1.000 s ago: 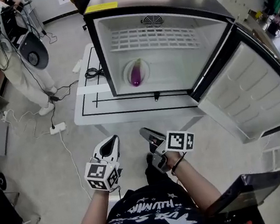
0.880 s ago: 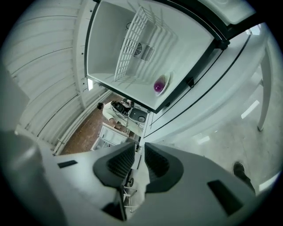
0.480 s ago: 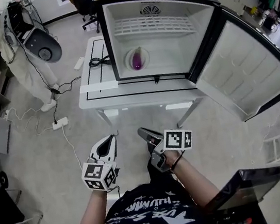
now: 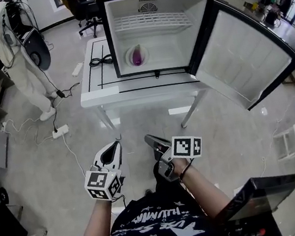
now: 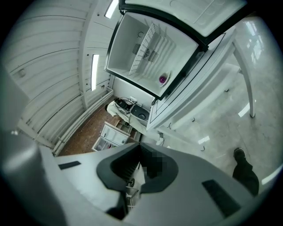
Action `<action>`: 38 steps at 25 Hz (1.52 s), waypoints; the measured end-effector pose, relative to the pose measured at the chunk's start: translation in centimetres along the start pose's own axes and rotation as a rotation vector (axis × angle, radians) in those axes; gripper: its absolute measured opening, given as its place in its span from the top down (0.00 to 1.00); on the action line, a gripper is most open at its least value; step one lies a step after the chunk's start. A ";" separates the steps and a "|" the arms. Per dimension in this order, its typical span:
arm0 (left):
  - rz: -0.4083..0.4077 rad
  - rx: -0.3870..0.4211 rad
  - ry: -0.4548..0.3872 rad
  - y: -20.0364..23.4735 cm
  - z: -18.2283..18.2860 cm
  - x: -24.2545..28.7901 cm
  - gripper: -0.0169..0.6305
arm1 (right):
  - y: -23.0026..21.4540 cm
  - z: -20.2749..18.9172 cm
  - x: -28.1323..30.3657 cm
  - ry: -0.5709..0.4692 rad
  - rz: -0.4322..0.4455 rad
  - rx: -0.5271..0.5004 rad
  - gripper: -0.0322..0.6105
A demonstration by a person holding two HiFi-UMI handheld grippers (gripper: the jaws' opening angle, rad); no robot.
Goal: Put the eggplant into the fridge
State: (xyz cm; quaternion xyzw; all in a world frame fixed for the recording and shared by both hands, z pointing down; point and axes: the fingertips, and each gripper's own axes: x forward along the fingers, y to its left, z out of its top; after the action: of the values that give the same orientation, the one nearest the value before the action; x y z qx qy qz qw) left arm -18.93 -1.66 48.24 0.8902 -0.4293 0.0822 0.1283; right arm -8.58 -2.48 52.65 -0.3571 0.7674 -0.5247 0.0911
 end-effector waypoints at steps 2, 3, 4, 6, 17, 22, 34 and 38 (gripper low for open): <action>-0.016 -0.016 0.004 -0.6 -0.4 -0.7 0.96 | 0.0 -0.8 -1.1 -0.018 -0.016 0.013 0.94; -0.026 -0.023 0.006 -0.9 -0.6 -0.9 0.96 | 0.1 -1.1 -1.6 -0.028 -0.023 0.018 0.94; -0.035 -0.026 0.008 -1.1 -0.7 -0.9 0.96 | 0.2 -1.3 -2.2 -0.038 -0.028 0.021 0.94; -0.058 -0.026 0.015 -1.8 -0.9 -0.8 0.96 | 0.2 -1.7 -3.4 -0.061 -0.043 0.030 0.94; -0.127 -0.009 0.027 -6.8 -1.6 0.3 0.96 | -1.2 -1.6 -8.1 -0.123 -0.066 0.058 0.94; -0.110 -0.013 0.031 -8.6 -1.7 -0.6 0.96 | -0.4 -2.2 -10.2 -0.125 -0.041 0.045 0.94; -0.140 -0.015 0.034 -18.0 -3.6 -3.6 0.96 | -0.6 -6.8 -19.5 -0.104 -0.050 0.023 0.94; -0.147 0.000 0.033 -20.8 -4.1 -4.3 0.96 | -1.2 -7.9 -22.4 -0.102 -0.061 0.020 0.94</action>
State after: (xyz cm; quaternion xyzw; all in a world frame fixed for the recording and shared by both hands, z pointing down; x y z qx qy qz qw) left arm -5.46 15.22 47.81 0.9178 -0.3607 0.0874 0.1412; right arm 4.17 17.53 51.82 -0.4056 0.7454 -0.5158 0.1175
